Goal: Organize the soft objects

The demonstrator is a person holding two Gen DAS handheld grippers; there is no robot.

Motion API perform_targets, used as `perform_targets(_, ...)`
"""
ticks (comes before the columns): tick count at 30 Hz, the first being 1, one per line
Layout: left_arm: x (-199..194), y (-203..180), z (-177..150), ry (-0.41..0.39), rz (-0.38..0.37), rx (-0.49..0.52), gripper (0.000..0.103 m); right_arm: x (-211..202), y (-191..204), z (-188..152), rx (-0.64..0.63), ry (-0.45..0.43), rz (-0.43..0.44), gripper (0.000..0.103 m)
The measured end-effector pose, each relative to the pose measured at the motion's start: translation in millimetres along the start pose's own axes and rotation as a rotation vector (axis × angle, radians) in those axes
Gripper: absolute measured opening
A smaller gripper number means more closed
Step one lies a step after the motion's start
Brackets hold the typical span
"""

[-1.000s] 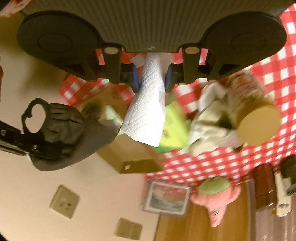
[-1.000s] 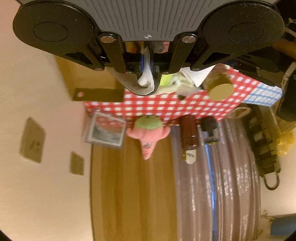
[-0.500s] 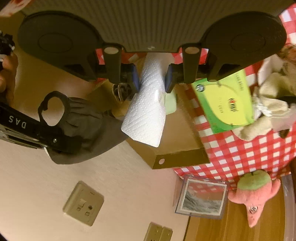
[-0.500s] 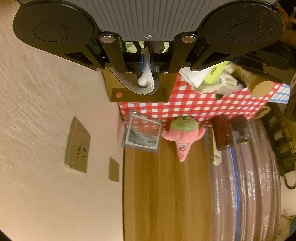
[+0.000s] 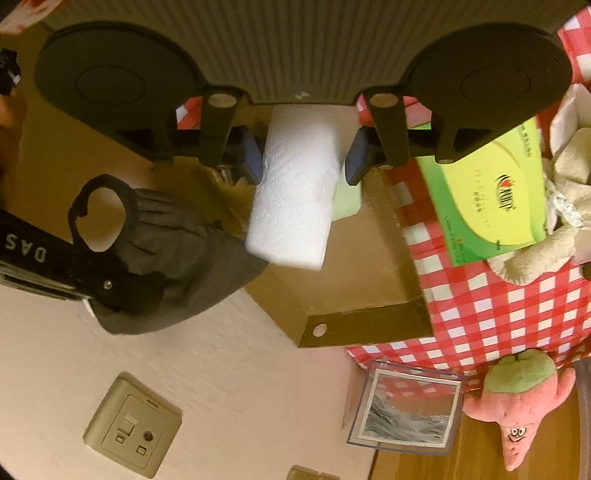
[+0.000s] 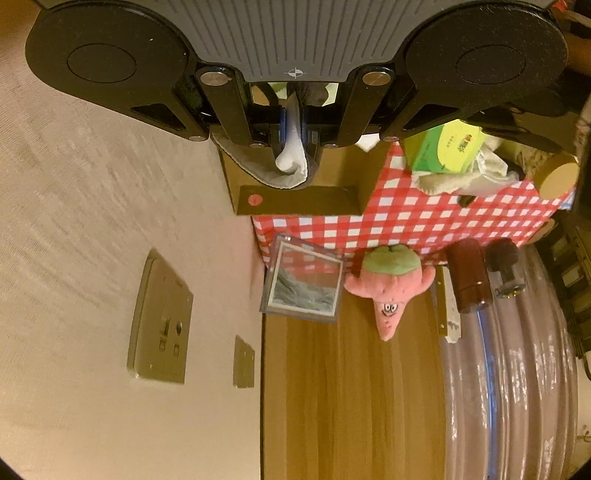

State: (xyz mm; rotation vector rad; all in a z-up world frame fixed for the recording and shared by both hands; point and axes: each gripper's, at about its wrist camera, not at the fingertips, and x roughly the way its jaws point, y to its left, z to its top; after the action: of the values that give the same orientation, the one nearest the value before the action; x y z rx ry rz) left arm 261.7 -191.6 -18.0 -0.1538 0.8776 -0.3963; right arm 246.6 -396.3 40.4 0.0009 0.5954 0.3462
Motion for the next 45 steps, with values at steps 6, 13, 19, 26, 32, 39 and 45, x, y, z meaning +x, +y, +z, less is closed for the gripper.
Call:
perform_targets(6,-8.1,9.8,-4.6,-0.007,0.008,-0.008,0.045,11.9,-1.6,-5.8,0.030,0.024,0.006,0.008)
perform_targets(13,-20.5,13.0,-4.9,-0.037,0.009,-0.010,0.045,15.6,-3.4,-3.4,0.043,0.019,0.010,0.008)
perform_targets(19,-27.5,15.9,-7.5,-0.045,0.018,-0.008,0.045,29.4,0.8,-5.8,0.060,0.039,0.038,0.008)
perform_targets(26,-32.6,21.6,-13.9,-0.040,0.019,-0.007,0.045,62.2,1.2,-40.6,0.106,0.235,0.049,0.030)
perform_targets(32,-41.9,28.3,-21.4,-0.042,0.026,-0.020,0.045,49.5,-1.0,-53.7,0.124,0.239,0.037,0.052)
perform_targets(39,-61.6,29.5,-31.3,-0.058,0.051,-0.017,0.047,20.6,12.8,-54.1,0.068,0.213,-0.057,0.066)
perform_targets(45,-85.1,28.3,-45.0,-0.078,0.071,-0.023,0.050,-9.7,27.9,-57.5,0.053,0.189,-0.105,0.071)
